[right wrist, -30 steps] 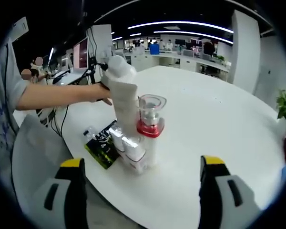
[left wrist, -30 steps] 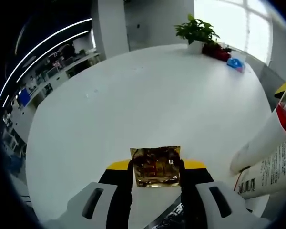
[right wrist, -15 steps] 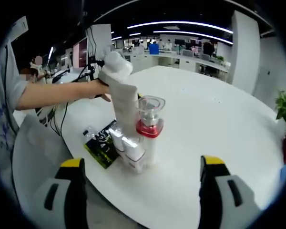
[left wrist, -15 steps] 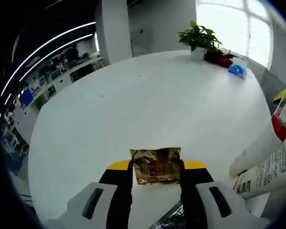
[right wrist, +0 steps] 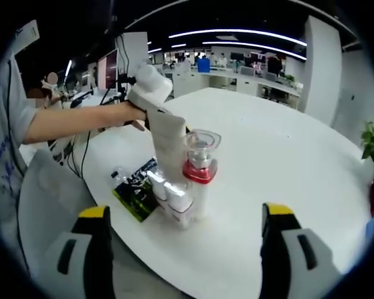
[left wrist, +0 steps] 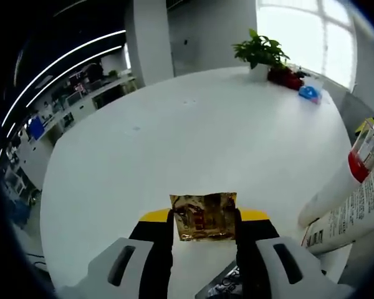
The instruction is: Arrange the skincare products in the storage area until every visible bottle or jar stands upright without overlapping.
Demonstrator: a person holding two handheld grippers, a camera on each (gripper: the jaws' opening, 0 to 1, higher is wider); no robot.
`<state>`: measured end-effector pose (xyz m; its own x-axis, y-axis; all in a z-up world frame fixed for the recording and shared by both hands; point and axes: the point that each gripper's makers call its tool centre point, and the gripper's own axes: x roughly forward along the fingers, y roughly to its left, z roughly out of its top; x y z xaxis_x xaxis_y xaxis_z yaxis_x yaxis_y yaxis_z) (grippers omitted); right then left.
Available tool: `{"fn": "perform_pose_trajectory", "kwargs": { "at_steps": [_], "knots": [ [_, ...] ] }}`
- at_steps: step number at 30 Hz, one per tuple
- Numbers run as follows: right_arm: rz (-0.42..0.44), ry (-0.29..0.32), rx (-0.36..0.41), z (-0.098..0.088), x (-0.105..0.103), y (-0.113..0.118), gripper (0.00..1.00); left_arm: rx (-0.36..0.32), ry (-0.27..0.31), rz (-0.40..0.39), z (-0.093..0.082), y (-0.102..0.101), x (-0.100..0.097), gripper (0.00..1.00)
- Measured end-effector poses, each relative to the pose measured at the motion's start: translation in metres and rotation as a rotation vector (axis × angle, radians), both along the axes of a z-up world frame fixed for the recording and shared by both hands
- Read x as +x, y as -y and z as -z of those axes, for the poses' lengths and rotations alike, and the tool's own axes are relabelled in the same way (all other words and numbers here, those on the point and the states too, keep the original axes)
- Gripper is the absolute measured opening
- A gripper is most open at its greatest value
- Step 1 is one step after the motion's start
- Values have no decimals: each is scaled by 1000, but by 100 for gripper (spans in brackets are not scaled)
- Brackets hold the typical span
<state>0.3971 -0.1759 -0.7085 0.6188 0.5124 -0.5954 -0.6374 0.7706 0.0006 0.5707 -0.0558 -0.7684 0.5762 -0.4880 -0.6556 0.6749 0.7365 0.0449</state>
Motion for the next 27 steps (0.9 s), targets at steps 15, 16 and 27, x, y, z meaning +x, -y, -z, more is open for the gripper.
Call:
{"fn": "perform_pose_trajectory", "kwargs": {
  "at_steps": [15, 16, 27],
  "knots": [
    [3, 6, -20, -3, 0, 3, 100, 5, 9, 1, -10, -8, -12, 36],
    [2, 5, -21, -3, 0, 3, 100, 2, 9, 1, -11, -9, -13, 36],
    [5, 17, 3, -11, -5, -2, 100, 16, 8, 13, -13, -16, -17, 36]
  ]
}}
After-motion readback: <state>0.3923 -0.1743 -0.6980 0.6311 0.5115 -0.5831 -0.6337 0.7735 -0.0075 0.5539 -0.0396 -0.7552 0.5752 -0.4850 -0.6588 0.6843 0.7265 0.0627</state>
